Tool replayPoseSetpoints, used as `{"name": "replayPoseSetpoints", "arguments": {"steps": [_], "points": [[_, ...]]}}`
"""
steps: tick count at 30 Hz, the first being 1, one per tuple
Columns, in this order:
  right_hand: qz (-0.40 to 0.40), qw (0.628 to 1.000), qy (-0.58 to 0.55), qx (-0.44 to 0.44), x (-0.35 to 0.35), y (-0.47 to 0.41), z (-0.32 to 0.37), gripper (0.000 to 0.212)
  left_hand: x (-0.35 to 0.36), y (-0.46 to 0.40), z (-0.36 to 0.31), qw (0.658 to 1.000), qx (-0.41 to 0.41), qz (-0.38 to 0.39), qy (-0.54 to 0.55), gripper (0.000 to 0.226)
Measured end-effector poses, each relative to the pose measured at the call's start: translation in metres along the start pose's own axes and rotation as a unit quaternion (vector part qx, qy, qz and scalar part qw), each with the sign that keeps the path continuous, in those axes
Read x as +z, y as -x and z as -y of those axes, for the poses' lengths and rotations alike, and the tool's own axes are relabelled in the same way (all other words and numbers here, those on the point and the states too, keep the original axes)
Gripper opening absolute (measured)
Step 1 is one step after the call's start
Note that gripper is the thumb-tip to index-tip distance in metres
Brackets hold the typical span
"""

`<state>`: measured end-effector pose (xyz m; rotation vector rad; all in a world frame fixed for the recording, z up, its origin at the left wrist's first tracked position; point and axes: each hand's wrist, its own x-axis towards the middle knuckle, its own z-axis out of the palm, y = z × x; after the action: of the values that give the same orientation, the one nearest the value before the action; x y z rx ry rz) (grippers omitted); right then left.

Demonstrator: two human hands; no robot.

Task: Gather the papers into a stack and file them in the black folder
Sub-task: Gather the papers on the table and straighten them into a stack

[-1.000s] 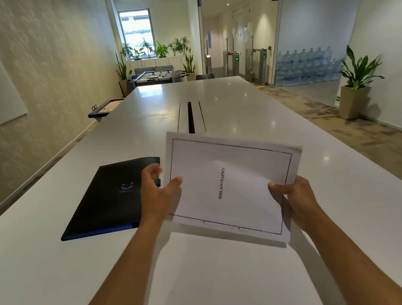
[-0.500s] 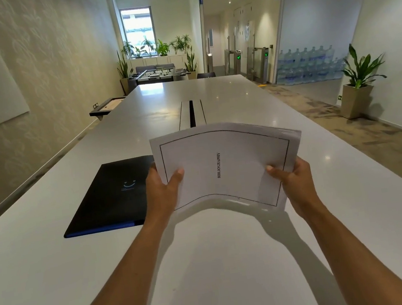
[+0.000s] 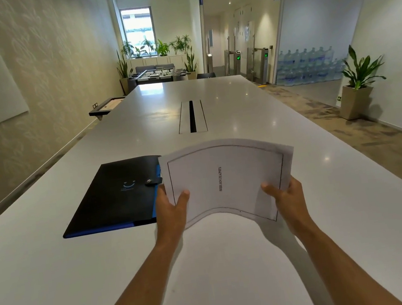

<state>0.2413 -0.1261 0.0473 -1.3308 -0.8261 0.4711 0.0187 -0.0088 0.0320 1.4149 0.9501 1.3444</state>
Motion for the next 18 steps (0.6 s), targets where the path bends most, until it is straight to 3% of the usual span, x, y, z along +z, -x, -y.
{"name": "replayPoseSetpoints", "arguments": {"steps": [5, 12, 18], "points": [[0.013, 0.998, 0.058, -0.021, -0.001, 0.009, -0.014, 0.021, -0.001, 0.008, 0.013, 0.997, -0.075, 0.012, 0.026, 0.065], [-0.015, 0.999, 0.050, 0.002, -0.008, -0.001, -0.002, 0.023, -0.008, -0.013, -0.016, 0.998, 0.028, 0.000, -0.060, 0.027], [-0.068, 0.993, -0.066, 0.068, -0.010, -0.001, -0.006, 0.025, -0.019, -0.021, -0.032, 0.999, 0.002, 0.023, 0.029, 0.018]]}}
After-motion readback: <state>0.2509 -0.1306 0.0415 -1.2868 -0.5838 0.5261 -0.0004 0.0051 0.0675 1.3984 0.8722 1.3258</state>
